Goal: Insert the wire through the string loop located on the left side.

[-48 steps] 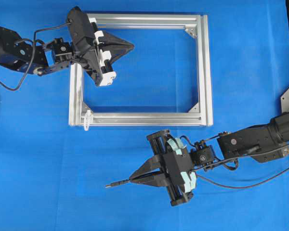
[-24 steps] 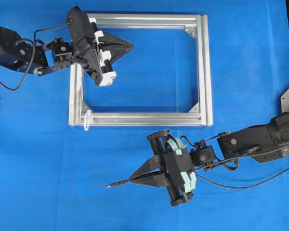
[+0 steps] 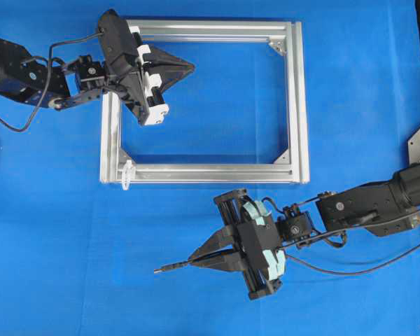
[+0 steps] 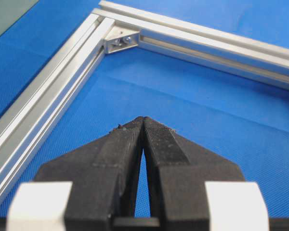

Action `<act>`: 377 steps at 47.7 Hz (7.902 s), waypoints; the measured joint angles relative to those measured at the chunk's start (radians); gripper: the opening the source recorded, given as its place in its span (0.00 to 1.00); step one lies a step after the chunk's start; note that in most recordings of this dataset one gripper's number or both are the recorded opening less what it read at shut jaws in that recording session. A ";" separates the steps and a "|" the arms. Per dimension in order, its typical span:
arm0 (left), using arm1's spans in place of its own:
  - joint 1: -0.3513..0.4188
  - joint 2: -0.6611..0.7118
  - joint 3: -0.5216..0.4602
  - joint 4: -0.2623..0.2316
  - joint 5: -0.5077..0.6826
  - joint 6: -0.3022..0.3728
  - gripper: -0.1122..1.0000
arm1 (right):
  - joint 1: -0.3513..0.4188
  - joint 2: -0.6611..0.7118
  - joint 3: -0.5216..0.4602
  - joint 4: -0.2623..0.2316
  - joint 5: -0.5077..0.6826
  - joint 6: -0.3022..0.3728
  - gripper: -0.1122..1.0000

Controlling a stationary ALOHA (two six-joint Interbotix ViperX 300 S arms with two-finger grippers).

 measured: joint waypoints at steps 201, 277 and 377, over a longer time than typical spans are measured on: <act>0.000 -0.002 -0.002 0.003 0.000 -0.009 0.10 | -0.278 0.156 -0.115 -0.008 0.017 -0.051 0.12; -0.006 -0.304 0.330 0.005 -0.005 -0.014 0.10 | -0.287 0.285 -0.310 -0.008 0.095 -0.055 0.12; -0.426 -0.736 0.584 0.005 0.229 -0.023 0.92 | -0.288 0.285 -0.310 -0.006 0.098 -0.054 0.12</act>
